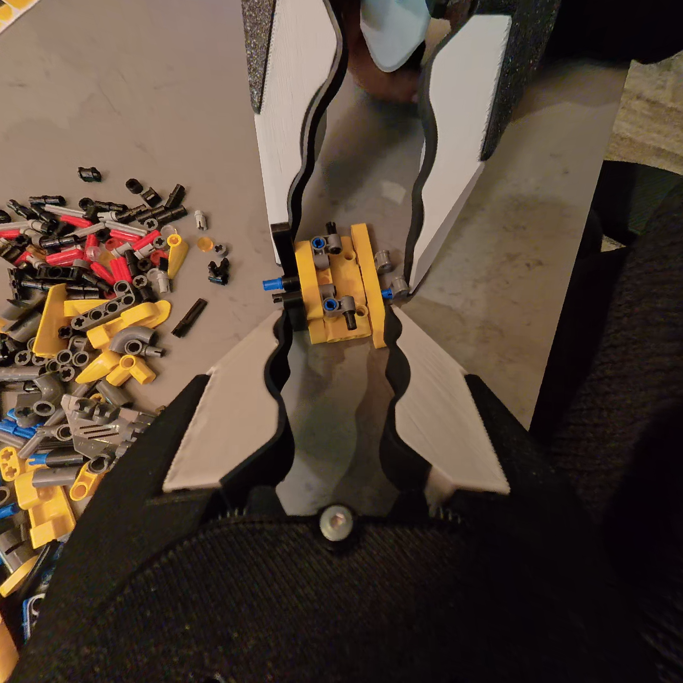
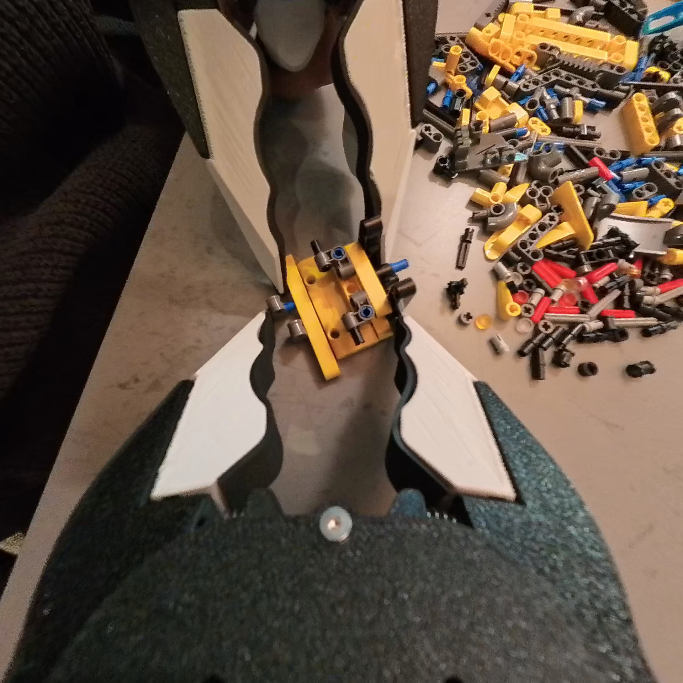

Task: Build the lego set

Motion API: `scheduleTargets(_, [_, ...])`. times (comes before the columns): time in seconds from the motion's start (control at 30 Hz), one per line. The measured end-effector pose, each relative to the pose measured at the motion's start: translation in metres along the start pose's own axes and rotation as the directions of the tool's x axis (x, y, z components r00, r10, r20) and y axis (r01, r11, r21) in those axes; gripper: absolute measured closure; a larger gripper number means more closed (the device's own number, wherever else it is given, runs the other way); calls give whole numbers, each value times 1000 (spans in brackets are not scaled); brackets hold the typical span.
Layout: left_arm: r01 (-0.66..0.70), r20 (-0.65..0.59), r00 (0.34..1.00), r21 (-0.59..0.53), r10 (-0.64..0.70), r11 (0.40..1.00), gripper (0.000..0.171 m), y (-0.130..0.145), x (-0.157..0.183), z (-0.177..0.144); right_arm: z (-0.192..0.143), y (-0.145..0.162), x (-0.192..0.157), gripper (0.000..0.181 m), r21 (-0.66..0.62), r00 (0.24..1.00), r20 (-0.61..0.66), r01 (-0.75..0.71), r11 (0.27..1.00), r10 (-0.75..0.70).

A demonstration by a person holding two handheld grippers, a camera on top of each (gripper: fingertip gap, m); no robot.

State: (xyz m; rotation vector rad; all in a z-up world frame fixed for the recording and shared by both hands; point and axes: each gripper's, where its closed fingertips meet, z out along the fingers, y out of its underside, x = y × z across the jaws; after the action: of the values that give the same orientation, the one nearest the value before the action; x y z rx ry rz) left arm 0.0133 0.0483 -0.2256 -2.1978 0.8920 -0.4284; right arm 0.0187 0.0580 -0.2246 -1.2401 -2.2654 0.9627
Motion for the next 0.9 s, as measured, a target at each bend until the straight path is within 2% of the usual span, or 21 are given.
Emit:
scheduleTargets(0.2, [4, -2, 1000, 0, -4, 1000, 123, 0, 0, 0, -1, 1, 0, 115, -48, 998, 20, -62, 997, 63])
scheduleTargets(0.4, [12, -60, 998, -41, -15, 999, 121, 3, 0, -2, 2, 0, -3, 112, -40, 998, -47, -34, 999, 32])
scheduleTargets(0.5, [-7, -91, 996, -53, 2, 999, 121, 5, 2, -3, -2, 3, -11, 95, -11, 1000, 12, -22, 1000, 22])
scheduleTargets(0.57, [-32, -94, 995, -51, 27, 998, 120, 5, 2, -3, -5, 2, -12, 98, 13, 998, 46, -54, 998, 53])
scheduleTargets(0.67, [-52, -128, 991, -55, 45, 997, 106, 5, 7, -4, -7, 1, -9, 104, 28, 994, 68, -89, 996, 87])
scheduleTargets(0.77, [-16, -175, 985, -42, 9, 999, 92, 4, 15, -6, -5, 3, -7, 113, 14, 999, 23, -47, 999, 46])
scheduleTargets(0.9, [31, -146, 989, -18, -33, 999, 87, 1, 17, -4, -2, 1, -5, 127, 5, 1000, -21, 18, 1000, -18])
